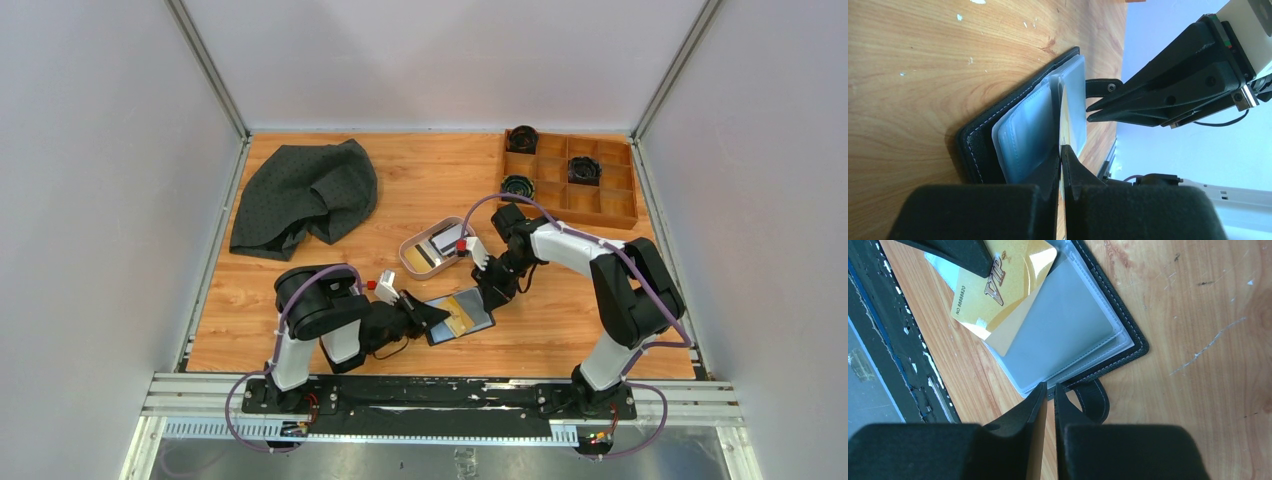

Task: Put the credit cards into the card holder
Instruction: Insert the credit card into the card holder.

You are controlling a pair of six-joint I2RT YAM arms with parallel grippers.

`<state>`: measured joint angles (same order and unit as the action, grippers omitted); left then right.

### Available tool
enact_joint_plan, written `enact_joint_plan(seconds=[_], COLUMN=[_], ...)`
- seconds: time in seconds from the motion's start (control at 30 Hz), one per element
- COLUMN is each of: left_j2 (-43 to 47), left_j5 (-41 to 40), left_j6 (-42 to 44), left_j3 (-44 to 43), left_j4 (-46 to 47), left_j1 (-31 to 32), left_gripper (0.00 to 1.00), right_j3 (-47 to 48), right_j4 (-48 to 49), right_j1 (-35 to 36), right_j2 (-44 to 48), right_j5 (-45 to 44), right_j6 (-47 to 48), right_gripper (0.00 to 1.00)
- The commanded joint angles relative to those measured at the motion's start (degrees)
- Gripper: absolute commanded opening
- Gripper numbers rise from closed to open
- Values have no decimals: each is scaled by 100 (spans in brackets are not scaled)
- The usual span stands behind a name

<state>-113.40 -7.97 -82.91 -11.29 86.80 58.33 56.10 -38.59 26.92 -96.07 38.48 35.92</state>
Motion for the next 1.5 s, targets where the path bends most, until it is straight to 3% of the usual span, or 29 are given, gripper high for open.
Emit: enact_joint_plan(seconds=[0.0,1.47], left_j2=[-31,-499], left_j5=[70,700], left_j6=[-30,-814], left_j3=[34,-417], left_j4=[-262,-350], left_j1=[44,40], left_gripper=[0,3], right_j3=[118,113], right_j4=[-129,-17], right_j1=[76,362], right_j2=[-23,-133], right_j5=[-3,-325], right_j6=[-22,-114], right_gripper=[14,14])
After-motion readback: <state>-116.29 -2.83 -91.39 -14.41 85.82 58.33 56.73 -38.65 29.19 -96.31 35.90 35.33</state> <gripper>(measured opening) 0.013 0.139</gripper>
